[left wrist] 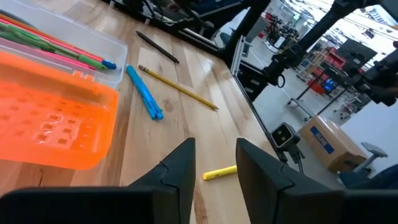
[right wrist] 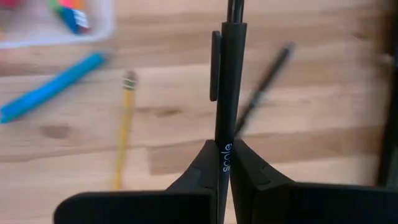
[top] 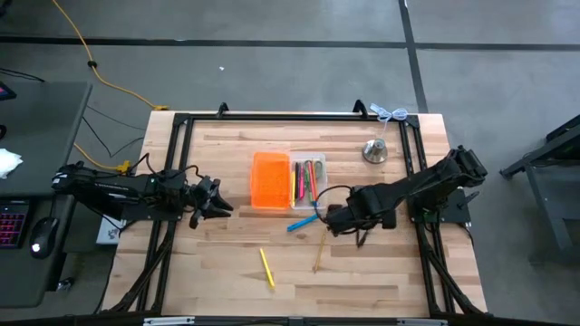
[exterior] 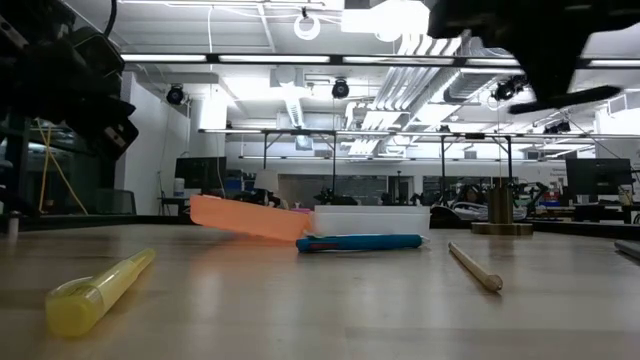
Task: Pick & place school supplies into a supply box
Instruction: Put the right black pen into the supply box
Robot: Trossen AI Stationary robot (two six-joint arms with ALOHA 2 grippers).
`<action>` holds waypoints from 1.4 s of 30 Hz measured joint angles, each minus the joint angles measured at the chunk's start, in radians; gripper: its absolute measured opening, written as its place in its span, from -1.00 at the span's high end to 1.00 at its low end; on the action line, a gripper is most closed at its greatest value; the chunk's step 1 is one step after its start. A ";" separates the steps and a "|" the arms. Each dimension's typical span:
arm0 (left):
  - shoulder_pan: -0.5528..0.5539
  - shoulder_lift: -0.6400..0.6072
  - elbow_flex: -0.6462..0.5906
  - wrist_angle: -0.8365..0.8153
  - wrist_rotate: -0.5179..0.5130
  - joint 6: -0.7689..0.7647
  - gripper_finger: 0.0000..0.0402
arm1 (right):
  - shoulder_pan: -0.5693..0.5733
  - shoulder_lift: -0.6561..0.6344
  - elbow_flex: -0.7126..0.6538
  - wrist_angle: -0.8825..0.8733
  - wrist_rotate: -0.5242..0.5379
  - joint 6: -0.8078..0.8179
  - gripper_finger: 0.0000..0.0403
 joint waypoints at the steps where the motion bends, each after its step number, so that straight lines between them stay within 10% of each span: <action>1: 0.000 0.000 0.000 0.000 0.003 0.000 0.28 | -0.005 0.000 0.000 0.023 0.018 -0.013 1.00; 20: 0.000 0.000 0.001 0.000 0.047 -0.006 0.28 | -0.062 0.000 0.001 0.514 0.318 -0.310 1.00; 42: 0.000 0.000 0.001 -0.031 0.098 -0.027 0.28 | -0.062 0.000 0.001 0.971 0.424 -0.670 1.00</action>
